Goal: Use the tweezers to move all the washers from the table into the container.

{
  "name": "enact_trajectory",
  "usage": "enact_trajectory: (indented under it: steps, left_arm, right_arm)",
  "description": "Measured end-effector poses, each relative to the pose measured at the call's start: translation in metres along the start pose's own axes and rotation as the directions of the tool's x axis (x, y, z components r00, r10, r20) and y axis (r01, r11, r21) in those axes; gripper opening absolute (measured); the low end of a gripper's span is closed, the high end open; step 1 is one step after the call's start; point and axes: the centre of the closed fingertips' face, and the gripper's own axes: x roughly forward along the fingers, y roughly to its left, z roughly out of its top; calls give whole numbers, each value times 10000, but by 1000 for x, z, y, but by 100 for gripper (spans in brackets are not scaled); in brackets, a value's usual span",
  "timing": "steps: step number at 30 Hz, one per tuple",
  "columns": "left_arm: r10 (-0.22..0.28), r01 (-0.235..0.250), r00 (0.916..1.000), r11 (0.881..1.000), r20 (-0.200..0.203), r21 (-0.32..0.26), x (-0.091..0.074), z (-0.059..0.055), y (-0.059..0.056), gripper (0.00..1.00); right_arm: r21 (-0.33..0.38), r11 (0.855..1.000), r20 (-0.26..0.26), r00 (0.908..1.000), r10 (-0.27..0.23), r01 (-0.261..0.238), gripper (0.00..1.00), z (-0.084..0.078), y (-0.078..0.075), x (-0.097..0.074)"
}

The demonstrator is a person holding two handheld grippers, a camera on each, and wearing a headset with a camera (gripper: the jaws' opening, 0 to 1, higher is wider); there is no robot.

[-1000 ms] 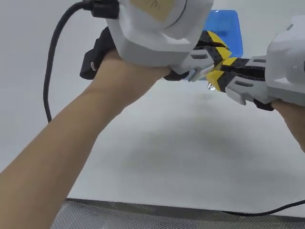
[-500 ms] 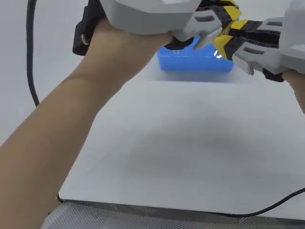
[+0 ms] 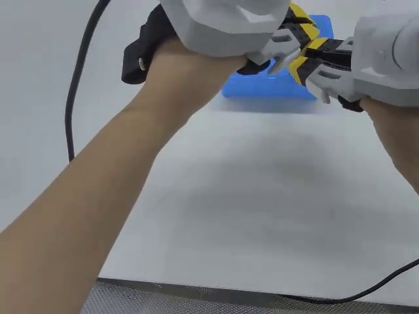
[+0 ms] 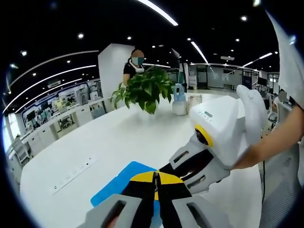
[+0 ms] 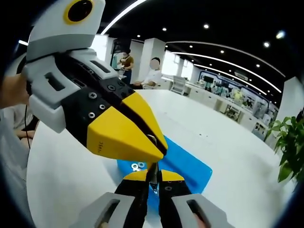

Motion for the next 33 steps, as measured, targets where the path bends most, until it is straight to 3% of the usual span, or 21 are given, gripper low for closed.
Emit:
enact_trajectory:
  steps: [9,15,21,26,28,33]
  left_arm:
    - [25,-28,9997,9999,-251,-124,10,-12,3,0]
    - [15,-18,9997,9999,-263,-103,8,-11,4,0]
    - [-36,36,9999,10000,-155,0,-4,-2,-1,0]
    - [-339,336,9994,9991,87,268,-20,6,-8,0]
    - [-583,567,9980,9963,239,651,-27,11,-15,0]
    - [-1001,961,9947,9872,254,1273,-41,18,-29,0]
  right_arm:
    - [251,9997,-324,9995,-20,28,3,-12,-1,13]
    - [1119,9935,-200,9995,231,-207,5,-10,-4,17]
    - [1283,9915,73,9998,196,-204,7,-2,-3,9]
    - [393,9980,140,9987,487,-492,10,12,4,-7]
    - [-31,9980,119,9980,627,-627,11,17,7,-15]
    - [-1473,9870,-58,9980,636,-637,10,22,18,-32]
